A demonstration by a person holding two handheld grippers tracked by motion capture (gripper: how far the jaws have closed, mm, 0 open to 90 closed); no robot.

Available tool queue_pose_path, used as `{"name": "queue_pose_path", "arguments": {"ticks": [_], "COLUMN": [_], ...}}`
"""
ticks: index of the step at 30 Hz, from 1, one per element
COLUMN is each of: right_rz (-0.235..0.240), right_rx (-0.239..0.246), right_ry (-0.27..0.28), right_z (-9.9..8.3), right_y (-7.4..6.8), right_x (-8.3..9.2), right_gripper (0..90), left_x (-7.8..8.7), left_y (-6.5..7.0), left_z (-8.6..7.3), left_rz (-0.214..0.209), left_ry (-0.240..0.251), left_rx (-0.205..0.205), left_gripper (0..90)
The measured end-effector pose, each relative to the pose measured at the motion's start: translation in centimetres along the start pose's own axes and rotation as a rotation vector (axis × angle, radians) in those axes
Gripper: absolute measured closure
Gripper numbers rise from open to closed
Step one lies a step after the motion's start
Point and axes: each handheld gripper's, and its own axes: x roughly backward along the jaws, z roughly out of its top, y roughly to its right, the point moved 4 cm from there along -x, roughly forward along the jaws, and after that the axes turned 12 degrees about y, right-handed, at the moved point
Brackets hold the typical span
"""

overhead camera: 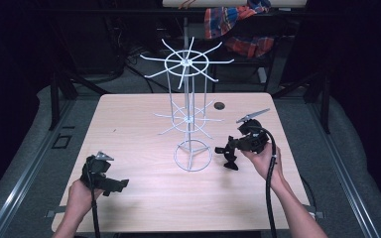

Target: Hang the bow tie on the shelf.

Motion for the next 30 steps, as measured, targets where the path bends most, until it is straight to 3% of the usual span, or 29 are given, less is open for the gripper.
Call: {"name": "queue_pose_path", "arguments": {"ticks": [30], "right_rz": [0.019], "right_rx": [0.028], "right_ry": [0.007], "right_z": [1.3], "right_y": [-0.6], "right_x": [1.6], "right_gripper": [89.5], "left_x": [0.0], "left_y": [0.0], "left_z": [0.0], "left_rz": [-0.002], "left_ry": [-0.005], "left_rx": [-0.002], "left_gripper": [0.0]}}
